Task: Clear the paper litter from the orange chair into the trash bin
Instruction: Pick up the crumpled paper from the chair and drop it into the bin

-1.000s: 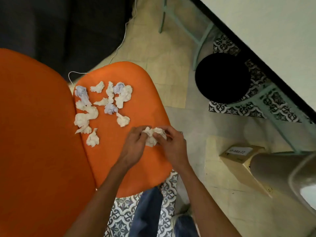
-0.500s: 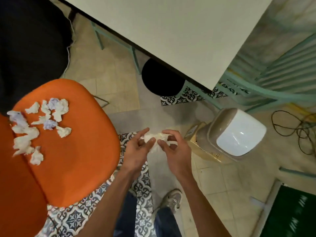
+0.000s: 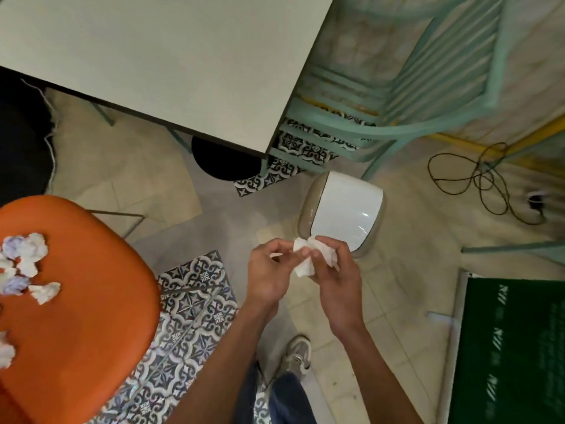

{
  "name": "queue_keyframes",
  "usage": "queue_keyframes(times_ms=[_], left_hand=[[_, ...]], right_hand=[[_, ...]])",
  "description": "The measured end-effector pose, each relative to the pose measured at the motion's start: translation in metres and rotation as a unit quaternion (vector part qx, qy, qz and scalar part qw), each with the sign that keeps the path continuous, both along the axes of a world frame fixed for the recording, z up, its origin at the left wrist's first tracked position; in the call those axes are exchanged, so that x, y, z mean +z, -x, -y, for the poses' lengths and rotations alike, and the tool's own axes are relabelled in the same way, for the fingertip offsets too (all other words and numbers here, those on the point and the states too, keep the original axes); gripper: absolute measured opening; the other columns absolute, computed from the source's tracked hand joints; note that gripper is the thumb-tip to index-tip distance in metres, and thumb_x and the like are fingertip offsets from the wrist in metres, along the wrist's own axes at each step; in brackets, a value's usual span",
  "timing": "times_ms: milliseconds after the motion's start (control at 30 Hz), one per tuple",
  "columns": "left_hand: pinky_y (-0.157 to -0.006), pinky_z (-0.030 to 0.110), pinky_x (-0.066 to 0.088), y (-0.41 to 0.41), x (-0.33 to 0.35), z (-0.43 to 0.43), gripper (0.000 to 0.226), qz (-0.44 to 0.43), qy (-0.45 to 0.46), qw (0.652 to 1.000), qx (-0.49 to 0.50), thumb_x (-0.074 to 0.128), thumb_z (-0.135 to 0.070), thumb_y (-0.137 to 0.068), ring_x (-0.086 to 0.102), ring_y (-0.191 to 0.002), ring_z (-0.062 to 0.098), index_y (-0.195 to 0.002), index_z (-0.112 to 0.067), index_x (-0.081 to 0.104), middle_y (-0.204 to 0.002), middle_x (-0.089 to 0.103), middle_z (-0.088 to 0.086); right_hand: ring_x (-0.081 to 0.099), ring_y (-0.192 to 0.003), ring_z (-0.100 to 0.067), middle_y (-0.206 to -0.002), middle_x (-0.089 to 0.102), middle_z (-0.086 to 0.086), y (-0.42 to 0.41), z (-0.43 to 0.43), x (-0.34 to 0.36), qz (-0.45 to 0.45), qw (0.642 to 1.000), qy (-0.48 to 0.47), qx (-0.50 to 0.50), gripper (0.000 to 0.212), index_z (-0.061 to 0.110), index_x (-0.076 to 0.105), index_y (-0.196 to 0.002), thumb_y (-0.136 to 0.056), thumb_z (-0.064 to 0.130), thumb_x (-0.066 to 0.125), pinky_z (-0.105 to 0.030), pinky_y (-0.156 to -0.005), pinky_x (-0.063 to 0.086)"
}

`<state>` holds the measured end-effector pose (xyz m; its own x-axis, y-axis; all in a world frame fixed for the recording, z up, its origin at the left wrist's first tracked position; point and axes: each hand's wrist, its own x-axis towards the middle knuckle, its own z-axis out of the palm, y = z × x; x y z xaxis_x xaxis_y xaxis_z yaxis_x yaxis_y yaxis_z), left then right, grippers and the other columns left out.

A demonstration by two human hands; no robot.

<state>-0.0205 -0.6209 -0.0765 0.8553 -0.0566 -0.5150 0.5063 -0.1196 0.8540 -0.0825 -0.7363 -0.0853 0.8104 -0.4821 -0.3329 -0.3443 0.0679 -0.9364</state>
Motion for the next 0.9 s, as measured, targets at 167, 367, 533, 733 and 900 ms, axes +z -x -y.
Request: queue_keyframes(times_ms=[167, 367, 533, 733, 900], left_hand=[[-0.071, 0.018, 0.058, -0.004, -0.008, 0.033, 0.017, -0.028, 0.001, 0.999, -0.027, 0.084, -0.007, -0.088, 0.072, -0.079, 0.006, -0.103, -0.01, 0.077, -0.09, 0.077, 0.007], [-0.091, 0.04, 0.064, -0.023, -0.016, 0.045, 0.006, -0.019, -0.023, 0.995, -0.091, 0.074, -0.015, -0.099, 0.078, -0.088, 0.013, -0.104, -0.011, 0.075, -0.088, 0.08, 0.005], [-0.097, 0.035, 0.057, -0.059, -0.039, 0.046, 0.041, 0.127, -0.209, 0.962, -0.123, 0.082, -0.035, -0.091, 0.066, -0.105, 0.003, -0.123, -0.02, 0.062, -0.115, 0.069, -0.008], [-0.114, 0.042, 0.047, -0.098, -0.07, 0.048, 0.098, 0.008, -0.211, 0.951, -0.227, 0.087, -0.044, -0.083, 0.053, -0.138, 0.026, -0.16, -0.026, 0.03, -0.15, 0.053, 0.008], [-0.095, 0.031, 0.056, -0.106, -0.081, 0.038, 0.083, 0.018, -0.194, 0.945, -0.264, 0.09, -0.033, -0.081, 0.068, -0.112, 0.017, -0.15, -0.032, 0.045, -0.119, 0.071, 0.001]], right_hand=[[0.073, -0.105, -0.007, -0.115, 0.073, 0.02, 0.003, 0.031, -0.003, -0.012, 1.0, 0.006, -0.001, 0.034, 0.039, 0.067, -0.127, -0.096, 0.034, 0.08, -0.025, -0.086, 0.061], [0.073, -0.1, -0.009, -0.111, 0.074, 0.018, -0.002, 0.059, -0.02, -0.017, 0.997, 0.074, -0.016, 0.038, 0.034, 0.072, -0.122, -0.092, 0.016, 0.084, -0.03, -0.086, 0.063], [0.06, -0.105, -0.001, -0.128, 0.064, 0.001, -0.015, 0.069, -0.044, -0.007, 0.966, 0.258, 0.02, 0.039, 0.028, 0.073, -0.129, -0.093, 0.015, 0.081, -0.03, -0.093, 0.058], [0.058, -0.132, -0.029, -0.145, 0.053, -0.01, -0.039, 0.071, -0.061, -0.06, 0.934, 0.322, 0.141, 0.051, 0.026, 0.062, -0.147, -0.1, 0.007, 0.069, -0.043, -0.115, 0.05], [0.061, -0.128, -0.039, -0.144, 0.054, -0.016, -0.061, 0.069, -0.071, -0.104, 0.9, 0.369, 0.206, 0.057, 0.028, 0.054, -0.151, -0.1, 0.005, 0.065, -0.05, -0.11, 0.054]])
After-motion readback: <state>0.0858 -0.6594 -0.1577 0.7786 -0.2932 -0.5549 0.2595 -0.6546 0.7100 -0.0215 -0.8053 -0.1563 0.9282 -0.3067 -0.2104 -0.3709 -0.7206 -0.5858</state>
